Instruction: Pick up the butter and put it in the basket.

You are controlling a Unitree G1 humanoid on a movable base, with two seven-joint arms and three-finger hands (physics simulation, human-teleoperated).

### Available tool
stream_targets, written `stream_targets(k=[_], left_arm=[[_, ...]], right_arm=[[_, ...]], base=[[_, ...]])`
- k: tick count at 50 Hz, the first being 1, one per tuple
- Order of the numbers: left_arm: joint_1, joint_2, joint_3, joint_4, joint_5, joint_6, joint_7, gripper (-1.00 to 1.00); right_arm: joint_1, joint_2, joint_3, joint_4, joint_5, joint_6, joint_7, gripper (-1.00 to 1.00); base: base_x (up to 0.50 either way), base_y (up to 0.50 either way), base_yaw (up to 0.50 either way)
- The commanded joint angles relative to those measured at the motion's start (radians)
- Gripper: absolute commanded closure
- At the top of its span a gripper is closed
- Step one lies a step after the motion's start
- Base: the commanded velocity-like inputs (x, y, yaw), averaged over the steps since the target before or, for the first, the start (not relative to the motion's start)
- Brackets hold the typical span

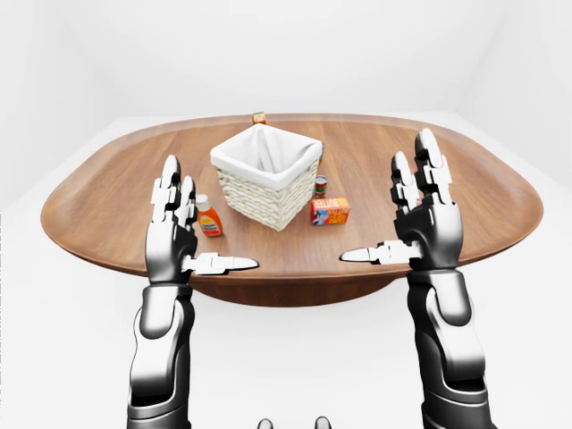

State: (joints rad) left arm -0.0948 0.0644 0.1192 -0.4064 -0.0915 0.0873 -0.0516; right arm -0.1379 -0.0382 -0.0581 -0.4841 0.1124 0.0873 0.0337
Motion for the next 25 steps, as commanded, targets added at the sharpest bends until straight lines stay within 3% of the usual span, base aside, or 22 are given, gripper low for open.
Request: stream_targets(k=[1, 7, 9, 14, 25], left_arm=[[0.001, -0.002, -0.004, -0.007, 0.003, 0.0, -0.001, -1.0], [-0.017, -0.002, -0.005, -0.019, -0.003, 0.0, 0.002, -1.0], [-0.029, 0.003, -0.001, -0.025, -0.008, 0.0, 0.003, -1.0], [-0.015, -0.007, -0.024, -0.015, 0.007, 0.0, -0.001, -1.0], [-0.029, -0.008, -0.027, -0.028, 0.004, 0.0, -0.006, -1.0]], right_arm=[[0.004, 0.001, 0.003, -0.012, 0.008, 0.0, 0.0, -1.0], [-0.025, 0.01, -0.035, -0.009, 0.076, 0.0, -0.032, -1.0], [-0.029, -0.016, -0.009, -0.014, 0.047, 0.0, -0.02, -1.0], [-0.02, -0.001, -0.008, -0.01, 0.054, 0.0, -0.023, -1.0], [-0.004, 0.002, 0.004, -0.02, 0.056, 0.0, -0.028, -1.0]], base=[[0.07, 0.29, 0.0], [0.09, 0.29, 0.0], [0.14, 0.2, 0.0], [0.2, 0.05, 0.0], [0.45, 0.0, 0.0]])
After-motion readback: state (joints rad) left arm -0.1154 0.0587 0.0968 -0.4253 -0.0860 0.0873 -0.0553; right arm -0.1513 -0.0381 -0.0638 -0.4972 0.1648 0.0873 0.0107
